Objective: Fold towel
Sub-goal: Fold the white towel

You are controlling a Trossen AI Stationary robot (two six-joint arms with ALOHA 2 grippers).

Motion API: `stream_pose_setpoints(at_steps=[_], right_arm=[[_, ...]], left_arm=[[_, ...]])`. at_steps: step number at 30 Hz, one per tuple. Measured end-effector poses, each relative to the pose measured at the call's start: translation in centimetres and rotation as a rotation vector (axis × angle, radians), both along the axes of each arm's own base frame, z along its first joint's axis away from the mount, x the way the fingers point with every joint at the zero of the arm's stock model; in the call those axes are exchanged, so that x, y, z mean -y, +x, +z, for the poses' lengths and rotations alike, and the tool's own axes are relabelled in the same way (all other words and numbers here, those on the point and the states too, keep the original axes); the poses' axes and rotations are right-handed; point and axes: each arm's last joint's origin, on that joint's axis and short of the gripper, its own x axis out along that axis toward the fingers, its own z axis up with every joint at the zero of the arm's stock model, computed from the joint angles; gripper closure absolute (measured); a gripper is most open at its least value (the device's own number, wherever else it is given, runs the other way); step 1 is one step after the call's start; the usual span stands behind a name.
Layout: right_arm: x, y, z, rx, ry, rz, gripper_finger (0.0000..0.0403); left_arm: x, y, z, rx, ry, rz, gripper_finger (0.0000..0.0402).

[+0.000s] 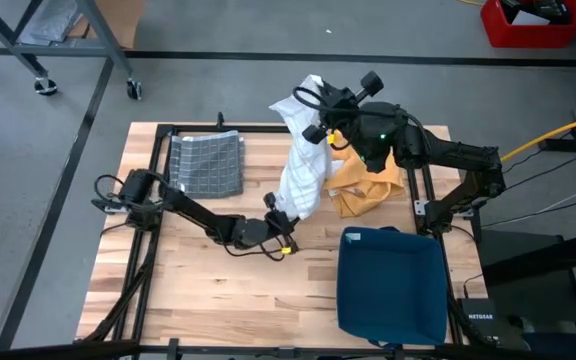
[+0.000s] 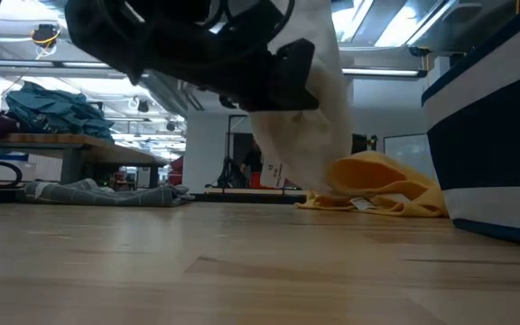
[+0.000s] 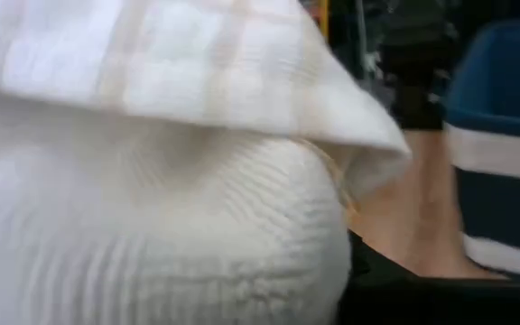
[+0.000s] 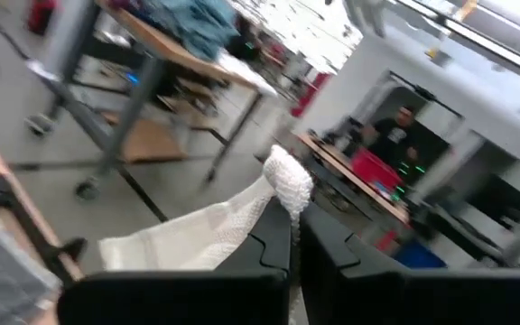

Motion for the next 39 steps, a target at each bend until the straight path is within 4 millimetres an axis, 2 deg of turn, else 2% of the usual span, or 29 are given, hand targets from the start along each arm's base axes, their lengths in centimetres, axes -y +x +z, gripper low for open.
stream_pose_setpoints(at_steps=[6,10,14,18,21,25,30,34,39], right_arm=[[1.5,-0.4,-1.1,-0.03,0.054,-0.111,0.0394],[1.9,-0.7,-2.3,-0.045,0.134,-0.104,0.0394],[1.8,-0.9,-3.7,-0.031,0.282,-0.044,0.0394],[1.5,-1.1,-4.9,-0.005,0.488,0.048,0.0394],[1.2,-0.8,-5.7,0.015,0.631,0.092,0.0394],[1.1,0.9,-7.4,-0.014,0.731,0.125,0.0394],[1.3,3.3,-9.8,-0.088,0.752,0.107,0.0394],[1.4,4.6,-11.3,-0.129,0.751,0.089,0.0394],[1.5,4.9,-11.6,-0.131,0.734,0.07,0.0394]], left_arm=[[1.7,-1.3,0.9,-0.111,-0.101,-0.167,0.0401],[2.8,-3.1,1.3,-0.279,-0.171,-0.264,0.0401],[3.1,-5.6,1.8,-0.468,-0.219,-0.246,0.0401],[2.6,-8.4,2.1,-0.68,-0.197,-0.202,0.0401],[2.0,-9.7,1.9,-0.797,-0.187,-0.158,0.0401],[1.7,-10.1,1.4,-0.874,-0.17,-0.132,0.0398],[1.6,-10.0,0.8,-0.863,-0.229,-0.071,0.0378],[1.5,-10.0,0.4,-0.847,-0.274,-0.021,0.034],[1.5,-10.1,0.1,-0.845,-0.285,0.026,0.0279]])
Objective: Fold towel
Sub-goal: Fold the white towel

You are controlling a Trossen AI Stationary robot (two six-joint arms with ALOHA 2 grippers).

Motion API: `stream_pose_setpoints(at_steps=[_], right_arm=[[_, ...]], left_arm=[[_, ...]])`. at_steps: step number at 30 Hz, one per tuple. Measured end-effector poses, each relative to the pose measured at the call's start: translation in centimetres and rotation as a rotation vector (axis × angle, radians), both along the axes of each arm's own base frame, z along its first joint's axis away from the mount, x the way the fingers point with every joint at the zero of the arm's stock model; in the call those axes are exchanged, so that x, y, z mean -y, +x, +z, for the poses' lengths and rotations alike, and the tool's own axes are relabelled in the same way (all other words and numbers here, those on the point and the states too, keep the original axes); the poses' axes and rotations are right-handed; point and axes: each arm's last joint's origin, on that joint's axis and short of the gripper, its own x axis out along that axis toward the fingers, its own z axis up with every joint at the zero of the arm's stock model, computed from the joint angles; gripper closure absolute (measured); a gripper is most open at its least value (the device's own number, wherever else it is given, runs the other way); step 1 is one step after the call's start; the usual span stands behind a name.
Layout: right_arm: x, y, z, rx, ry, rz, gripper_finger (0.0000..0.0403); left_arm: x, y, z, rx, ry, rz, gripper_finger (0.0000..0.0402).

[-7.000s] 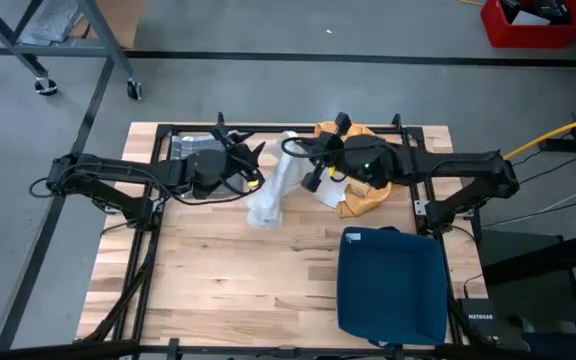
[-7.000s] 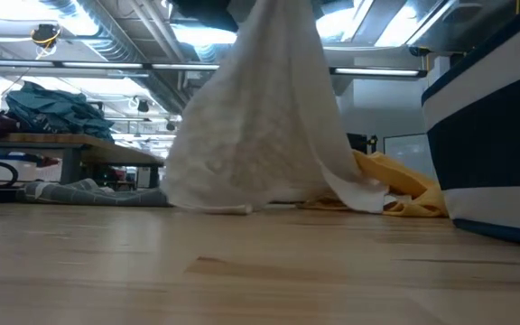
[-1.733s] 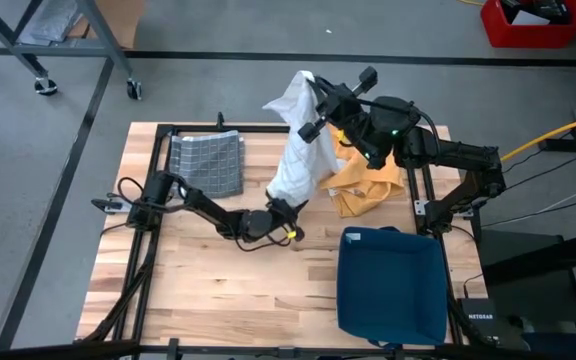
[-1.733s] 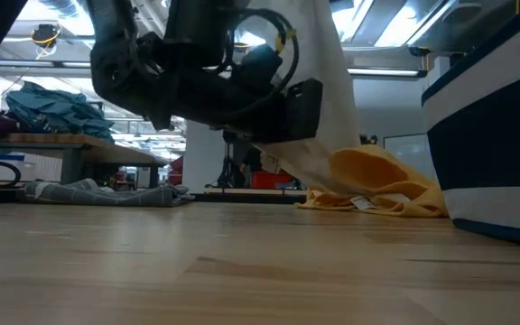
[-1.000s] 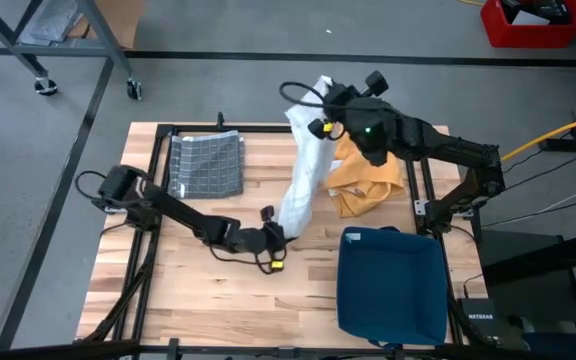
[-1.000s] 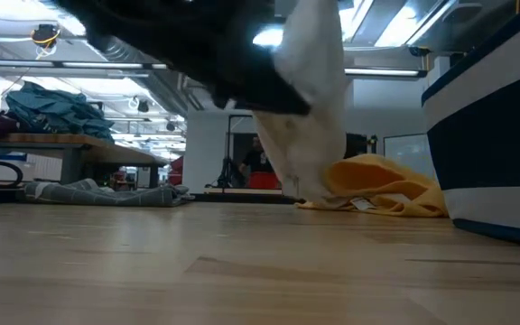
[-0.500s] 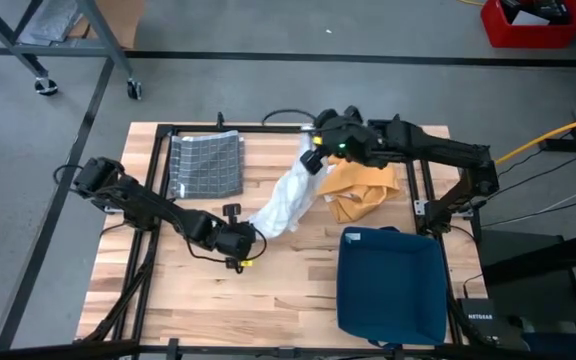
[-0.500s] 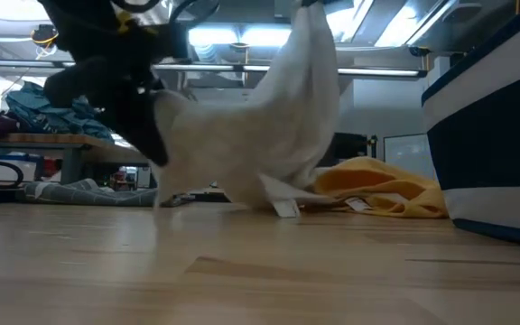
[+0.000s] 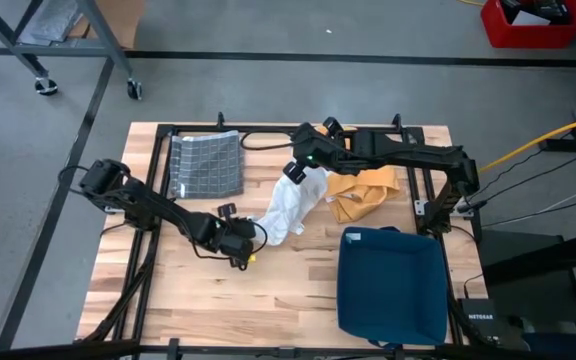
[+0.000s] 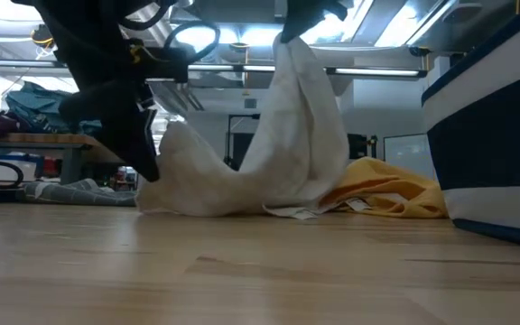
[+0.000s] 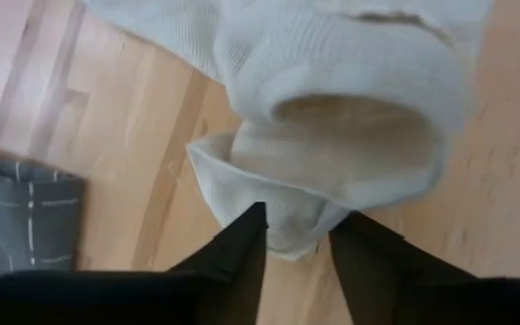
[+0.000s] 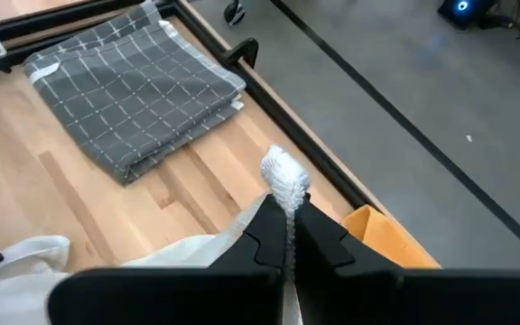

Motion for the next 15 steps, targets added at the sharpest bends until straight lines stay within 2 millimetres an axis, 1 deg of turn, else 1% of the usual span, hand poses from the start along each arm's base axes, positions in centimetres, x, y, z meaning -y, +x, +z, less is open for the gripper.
stream_pose_setpoints(at_steps=[4,7,12,15], right_arm=[[0.0,0.2,0.2,0.03,-0.011,-0.007,0.0394],[0.1,0.3,0.3,0.044,-0.015,-0.01,0.0394],[0.1,0.2,0.4,0.045,-0.015,-0.01,0.0394],[0.0,0.2,0.4,0.043,-0.016,-0.007,0.0394]], left_arm=[[0.2,0.1,-0.7,-0.023,0.007,-0.001,0.0244],[0.3,0.4,-1.7,-0.054,0.019,-0.002,0.0231],[0.3,0.8,-3.6,-0.108,0.065,0.01,0.0229],[0.3,0.9,-4.4,-0.134,0.084,0.013,0.0239]])
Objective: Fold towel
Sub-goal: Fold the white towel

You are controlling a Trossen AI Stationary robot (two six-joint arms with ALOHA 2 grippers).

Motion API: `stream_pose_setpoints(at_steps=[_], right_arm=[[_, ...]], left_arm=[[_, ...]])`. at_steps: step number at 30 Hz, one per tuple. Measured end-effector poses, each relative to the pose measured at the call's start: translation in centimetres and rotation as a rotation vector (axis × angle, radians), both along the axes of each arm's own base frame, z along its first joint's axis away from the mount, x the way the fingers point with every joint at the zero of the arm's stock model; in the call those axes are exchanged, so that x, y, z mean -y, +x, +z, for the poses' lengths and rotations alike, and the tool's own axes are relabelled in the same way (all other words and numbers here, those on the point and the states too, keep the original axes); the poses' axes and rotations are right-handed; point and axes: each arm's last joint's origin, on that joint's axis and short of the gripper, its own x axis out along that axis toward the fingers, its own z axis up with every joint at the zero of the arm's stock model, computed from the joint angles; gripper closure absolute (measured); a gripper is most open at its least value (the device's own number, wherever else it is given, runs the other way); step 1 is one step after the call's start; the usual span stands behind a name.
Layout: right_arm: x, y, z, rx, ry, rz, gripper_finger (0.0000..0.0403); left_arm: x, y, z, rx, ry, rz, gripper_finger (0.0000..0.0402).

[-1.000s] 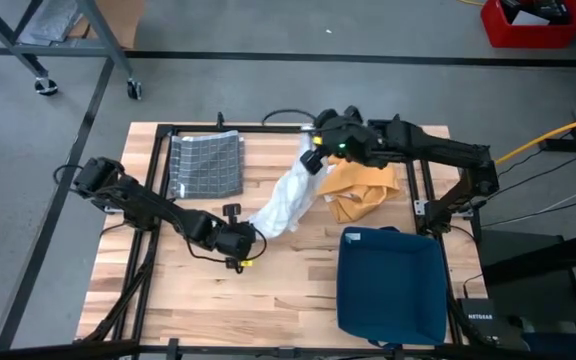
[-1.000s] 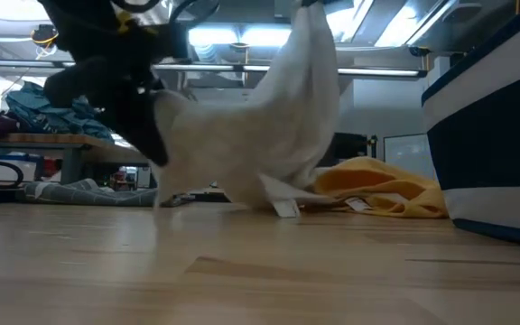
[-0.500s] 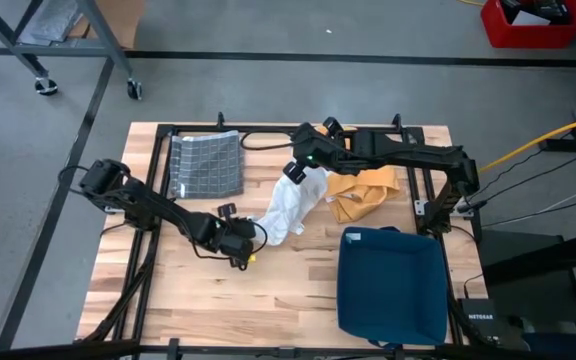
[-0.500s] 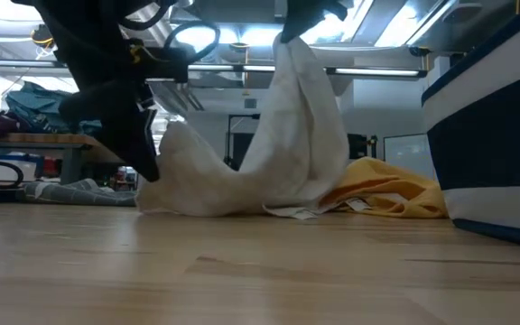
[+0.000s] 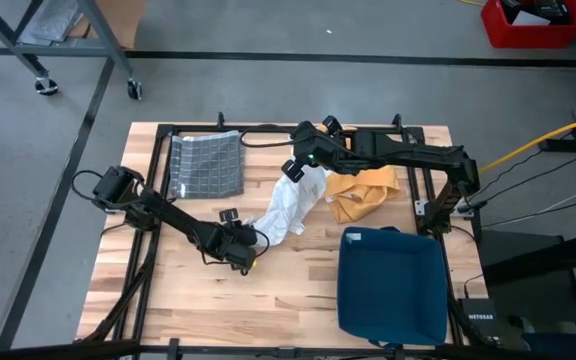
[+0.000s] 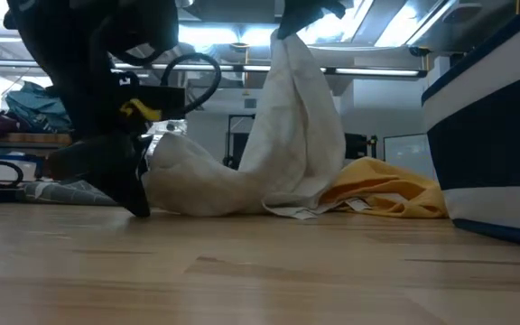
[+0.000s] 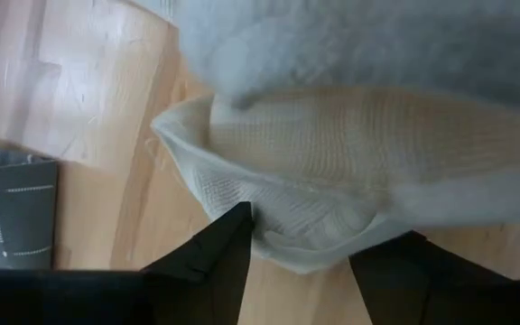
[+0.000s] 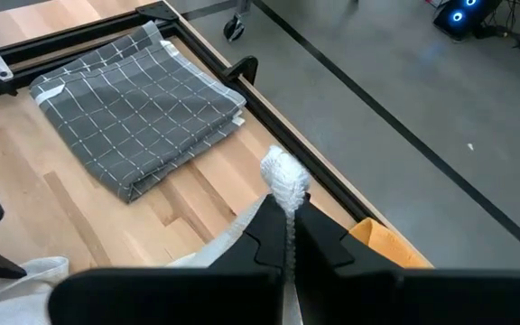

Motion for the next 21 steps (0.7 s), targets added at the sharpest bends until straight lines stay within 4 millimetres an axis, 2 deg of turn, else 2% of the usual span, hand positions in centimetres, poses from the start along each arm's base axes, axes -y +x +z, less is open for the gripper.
stream_pose_setpoints(at_steps=[3,10,14,21], right_arm=[[0.0,0.0,0.0,-0.001,0.0,0.0,0.0394],[0.0,0.0,0.0,-0.004,0.008,0.012,0.0394],[-0.1,0.0,0.0,-0.017,0.015,0.045,0.0394],[-0.2,-0.2,-0.3,-0.069,0.023,0.088,0.0394]], left_arm=[[0.3,-0.1,-0.1,-0.008,0.004,-0.011,0.0269],[0.8,-1.3,0.6,-0.067,0.03,-0.057,0.0388],[0.9,-2.9,1.8,-0.149,0.053,-0.084,0.0391],[0.5,-7.0,5.3,-0.324,0.135,-0.138,0.0398]])
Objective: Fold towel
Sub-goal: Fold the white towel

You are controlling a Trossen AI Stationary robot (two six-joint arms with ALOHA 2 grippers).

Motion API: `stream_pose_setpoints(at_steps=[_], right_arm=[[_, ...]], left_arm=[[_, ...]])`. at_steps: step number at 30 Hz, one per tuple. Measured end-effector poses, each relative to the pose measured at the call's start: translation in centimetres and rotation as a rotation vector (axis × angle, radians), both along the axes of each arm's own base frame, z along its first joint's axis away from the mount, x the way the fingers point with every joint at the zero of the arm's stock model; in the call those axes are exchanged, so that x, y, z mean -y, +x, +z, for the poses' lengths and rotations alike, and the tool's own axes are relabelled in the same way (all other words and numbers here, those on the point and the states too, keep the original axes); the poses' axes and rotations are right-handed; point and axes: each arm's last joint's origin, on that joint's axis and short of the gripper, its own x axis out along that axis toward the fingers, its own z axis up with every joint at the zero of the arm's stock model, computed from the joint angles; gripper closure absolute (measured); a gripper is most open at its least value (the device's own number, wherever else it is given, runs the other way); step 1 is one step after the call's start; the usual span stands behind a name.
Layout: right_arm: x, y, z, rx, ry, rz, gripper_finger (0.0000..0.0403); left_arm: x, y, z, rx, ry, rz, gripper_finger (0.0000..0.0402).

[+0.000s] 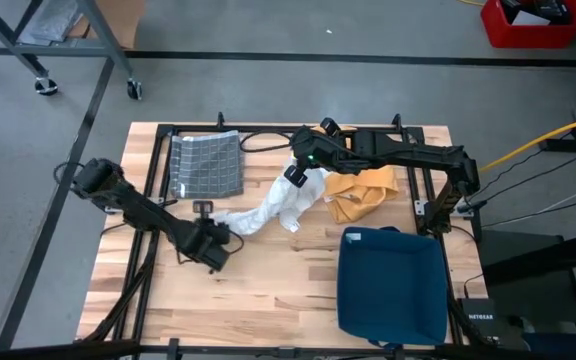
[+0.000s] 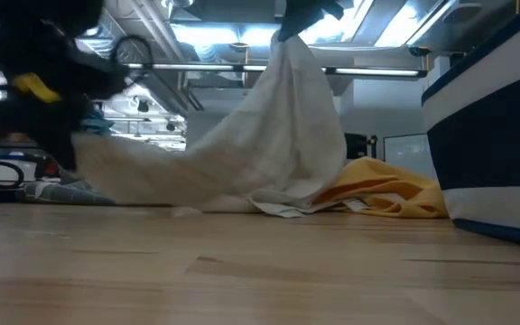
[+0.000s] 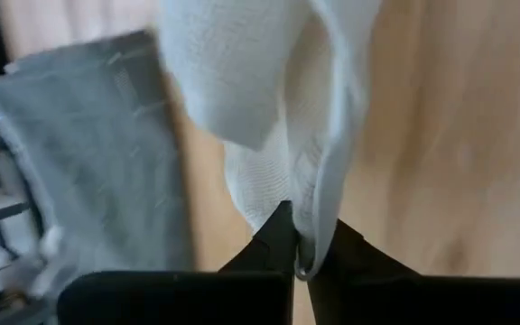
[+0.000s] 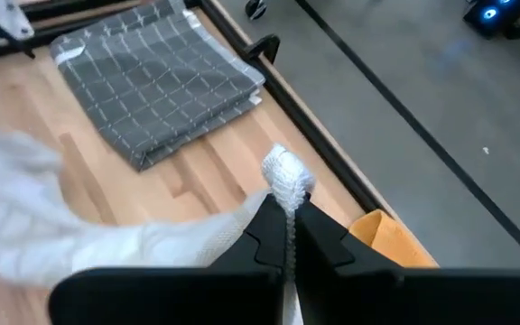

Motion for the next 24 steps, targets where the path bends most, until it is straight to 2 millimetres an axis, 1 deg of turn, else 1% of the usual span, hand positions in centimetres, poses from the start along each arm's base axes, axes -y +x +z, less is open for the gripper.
stream_pose_setpoints(at_steps=[3,7,13,15,19,24], right_arm=[[-0.1,0.0,-0.1,-0.011,0.025,0.022,0.0394],[-0.3,0.0,-0.2,-0.007,0.083,0.075,0.0393],[-0.5,0.1,-0.2,-0.002,0.141,0.126,0.0392],[-0.6,0.1,-0.3,0.001,0.171,0.152,0.0386],[-0.8,0.2,-0.3,0.01,0.235,0.193,0.0345],[-1.2,0.3,-0.4,0.038,0.368,0.226,0.028]], left_arm=[[-0.5,-1.5,1.7,-0.023,0.015,-0.006,0.0398],[-1.2,-3.2,4.0,0.042,-0.016,0.003,0.0399],[-2.2,-5.3,7.7,0.194,-0.183,-0.013,0.04],[-2.5,-6.1,8.9,0.232,-0.255,-0.026,0.04],[-3.0,-7.6,10.6,0.289,-0.403,-0.035,0.0401],[-3.3,-9.0,11.4,0.281,-0.584,-0.045,0.0401]])
